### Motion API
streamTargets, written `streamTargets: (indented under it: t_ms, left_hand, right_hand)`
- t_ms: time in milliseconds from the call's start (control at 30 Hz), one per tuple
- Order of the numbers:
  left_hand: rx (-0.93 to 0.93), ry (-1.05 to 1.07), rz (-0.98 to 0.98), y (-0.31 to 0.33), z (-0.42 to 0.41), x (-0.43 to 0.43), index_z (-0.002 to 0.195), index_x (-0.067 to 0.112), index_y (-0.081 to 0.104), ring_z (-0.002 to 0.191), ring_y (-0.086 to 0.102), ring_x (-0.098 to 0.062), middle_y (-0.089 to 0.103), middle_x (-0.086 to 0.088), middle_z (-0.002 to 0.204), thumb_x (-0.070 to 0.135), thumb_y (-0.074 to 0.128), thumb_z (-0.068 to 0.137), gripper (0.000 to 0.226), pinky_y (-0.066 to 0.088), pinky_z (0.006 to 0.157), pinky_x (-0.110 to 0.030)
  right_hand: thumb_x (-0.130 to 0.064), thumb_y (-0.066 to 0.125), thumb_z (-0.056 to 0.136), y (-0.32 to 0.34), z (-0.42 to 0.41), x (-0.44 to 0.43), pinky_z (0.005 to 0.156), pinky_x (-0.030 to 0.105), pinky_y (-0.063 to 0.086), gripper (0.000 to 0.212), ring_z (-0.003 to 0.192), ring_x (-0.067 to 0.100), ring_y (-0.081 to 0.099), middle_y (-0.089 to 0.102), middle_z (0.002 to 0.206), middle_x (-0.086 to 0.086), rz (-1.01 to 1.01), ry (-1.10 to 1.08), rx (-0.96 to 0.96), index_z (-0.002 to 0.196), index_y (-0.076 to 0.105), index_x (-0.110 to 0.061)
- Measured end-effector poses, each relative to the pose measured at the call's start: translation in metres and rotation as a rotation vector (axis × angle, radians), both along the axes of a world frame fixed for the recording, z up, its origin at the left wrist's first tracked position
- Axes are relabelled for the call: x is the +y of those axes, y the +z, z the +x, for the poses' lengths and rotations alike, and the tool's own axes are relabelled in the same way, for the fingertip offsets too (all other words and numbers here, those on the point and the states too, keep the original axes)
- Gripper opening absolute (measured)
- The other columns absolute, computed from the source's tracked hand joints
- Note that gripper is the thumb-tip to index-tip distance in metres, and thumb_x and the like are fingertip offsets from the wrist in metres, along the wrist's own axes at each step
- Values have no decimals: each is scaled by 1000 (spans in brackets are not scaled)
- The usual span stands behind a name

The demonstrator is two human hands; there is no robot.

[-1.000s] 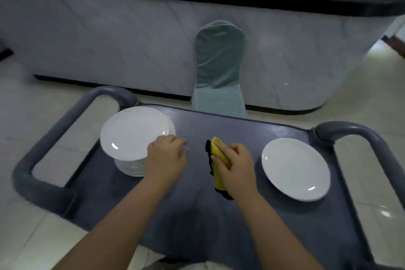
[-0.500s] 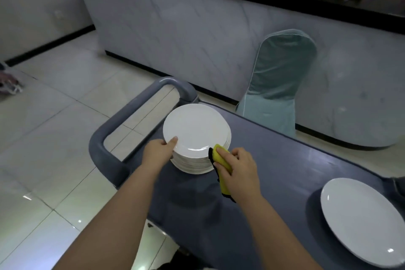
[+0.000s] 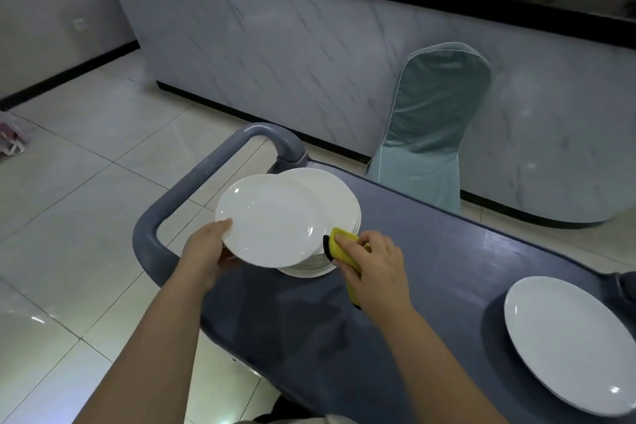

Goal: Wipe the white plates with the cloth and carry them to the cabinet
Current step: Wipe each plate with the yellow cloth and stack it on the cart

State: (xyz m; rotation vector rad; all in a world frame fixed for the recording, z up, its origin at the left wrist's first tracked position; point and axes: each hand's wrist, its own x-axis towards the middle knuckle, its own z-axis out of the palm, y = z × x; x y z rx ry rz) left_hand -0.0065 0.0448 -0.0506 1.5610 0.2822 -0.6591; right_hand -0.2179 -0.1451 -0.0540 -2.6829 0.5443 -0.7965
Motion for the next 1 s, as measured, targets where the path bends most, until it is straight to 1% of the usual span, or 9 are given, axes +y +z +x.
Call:
streamTargets:
  t_ms: [67,167,333,500,600,700,800,900,1000]
  left_hand:
    - [167,54,-141,5,-4,3,103,8,59,85,68,-27,70,-11,95,20,58,95,14,59,55,-39]
    - [221,1,-211,19,-2,4,115,3,53,87,66,-30,66,-16,103,6,56,93,22,57,50,-37]
    - [-12,-201,-98,70,15,-4,131,24,40,92,64,-36,56,-14,116,3,57,91,49,58,55,-40]
    - [-320,-322,121,112,12,-40,121,32,45,80,68,-31,60,-9,106,7,59,88,44,56,50,-35]
    - [-390,-354,153,125,8,-56,123,30,47,78,69,-31,60,-9,110,8,58,87,43,57,51,-36]
    - [-294,-302,48,120,2,-50,127,24,46,84,68,-34,59,-14,116,8,57,90,42,57,54,-38]
    - [-105,-234,-190,93,-22,-33,131,23,44,93,65,-34,55,-12,123,4,53,94,43,58,59,-46]
    - [41,-232,-378,58,-70,-25,135,32,40,109,56,-39,48,-3,132,-5,53,91,59,57,65,-55]
    - [132,-296,-511,40,-127,-36,137,38,43,112,59,-41,51,-6,135,-5,61,84,71,54,72,-61]
  right_hand:
    - [-25,83,75,1,0,0,65,39,46,39,77,27,55,56,91,5,-10,5,-5,112,72,-21]
    - [-26,81,77,2,-1,-3,66,39,45,39,80,27,55,56,92,5,-6,5,-13,114,71,-22]
    - [-24,83,76,6,-5,-8,67,35,40,42,79,27,55,57,92,5,11,-14,-33,116,71,-21]
    - [-24,83,75,13,-11,-9,66,39,43,43,80,27,56,58,92,7,21,-4,-39,117,71,-21]
    - [-22,84,74,20,-18,-10,66,40,44,43,79,29,56,59,91,8,34,-6,-36,115,72,-20]
    - [-20,82,76,28,-30,-15,67,41,45,41,79,30,55,58,92,9,80,-24,-60,115,71,-19]
    - [-21,76,82,42,-42,-23,78,43,45,40,88,25,50,53,98,5,229,-92,-149,121,68,-21]
    - [-26,71,87,63,-47,-31,86,31,42,40,94,17,47,48,100,-6,366,-82,-258,126,64,-28]
    - [-34,68,88,85,-33,-35,87,27,38,39,101,16,49,50,104,-11,383,-2,-201,126,62,-29]
